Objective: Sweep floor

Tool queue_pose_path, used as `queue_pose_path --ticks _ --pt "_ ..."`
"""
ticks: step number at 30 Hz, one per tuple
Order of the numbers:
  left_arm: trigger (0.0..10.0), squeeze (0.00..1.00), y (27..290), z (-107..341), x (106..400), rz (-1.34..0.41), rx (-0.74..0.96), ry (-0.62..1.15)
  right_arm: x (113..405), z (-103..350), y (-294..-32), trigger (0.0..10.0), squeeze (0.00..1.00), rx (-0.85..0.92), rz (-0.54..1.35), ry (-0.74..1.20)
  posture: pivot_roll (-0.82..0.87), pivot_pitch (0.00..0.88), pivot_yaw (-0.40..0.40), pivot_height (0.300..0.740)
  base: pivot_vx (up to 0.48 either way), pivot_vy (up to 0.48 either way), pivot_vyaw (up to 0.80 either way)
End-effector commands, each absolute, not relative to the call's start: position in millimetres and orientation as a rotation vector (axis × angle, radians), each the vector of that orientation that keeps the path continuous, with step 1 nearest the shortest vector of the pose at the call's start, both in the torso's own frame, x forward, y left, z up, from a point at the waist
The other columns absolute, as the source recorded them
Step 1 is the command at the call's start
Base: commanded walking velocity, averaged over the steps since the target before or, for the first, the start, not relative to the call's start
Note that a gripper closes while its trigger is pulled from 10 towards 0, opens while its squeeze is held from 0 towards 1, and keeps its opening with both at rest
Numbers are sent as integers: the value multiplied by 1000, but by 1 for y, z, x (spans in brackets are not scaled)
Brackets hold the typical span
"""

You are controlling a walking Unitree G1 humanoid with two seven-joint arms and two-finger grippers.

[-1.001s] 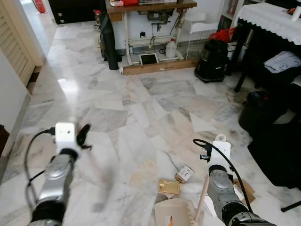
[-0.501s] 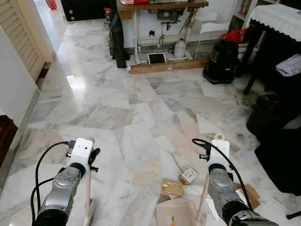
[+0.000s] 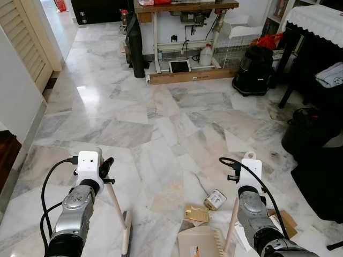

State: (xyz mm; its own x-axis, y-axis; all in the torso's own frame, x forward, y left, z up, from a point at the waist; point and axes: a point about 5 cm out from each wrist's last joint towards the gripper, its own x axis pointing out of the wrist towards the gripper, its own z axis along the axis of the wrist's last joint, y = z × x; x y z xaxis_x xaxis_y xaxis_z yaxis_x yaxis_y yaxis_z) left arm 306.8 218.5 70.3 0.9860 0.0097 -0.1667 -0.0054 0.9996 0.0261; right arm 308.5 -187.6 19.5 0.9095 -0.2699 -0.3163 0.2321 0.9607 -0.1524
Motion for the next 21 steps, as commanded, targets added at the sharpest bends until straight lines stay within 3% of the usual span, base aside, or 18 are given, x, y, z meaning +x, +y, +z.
queue_pose_path --ticks 1,21 --pt "10000 0 216 78 310 11 1 106 308 17 -187 10000 0 -116 -251 367 113 0 2 740 0 0 0" --pt "10000 0 208 76 310 7 -32 90 311 21 -187 10000 0 -138 -225 347 116 0 -12 740 0 0 0"
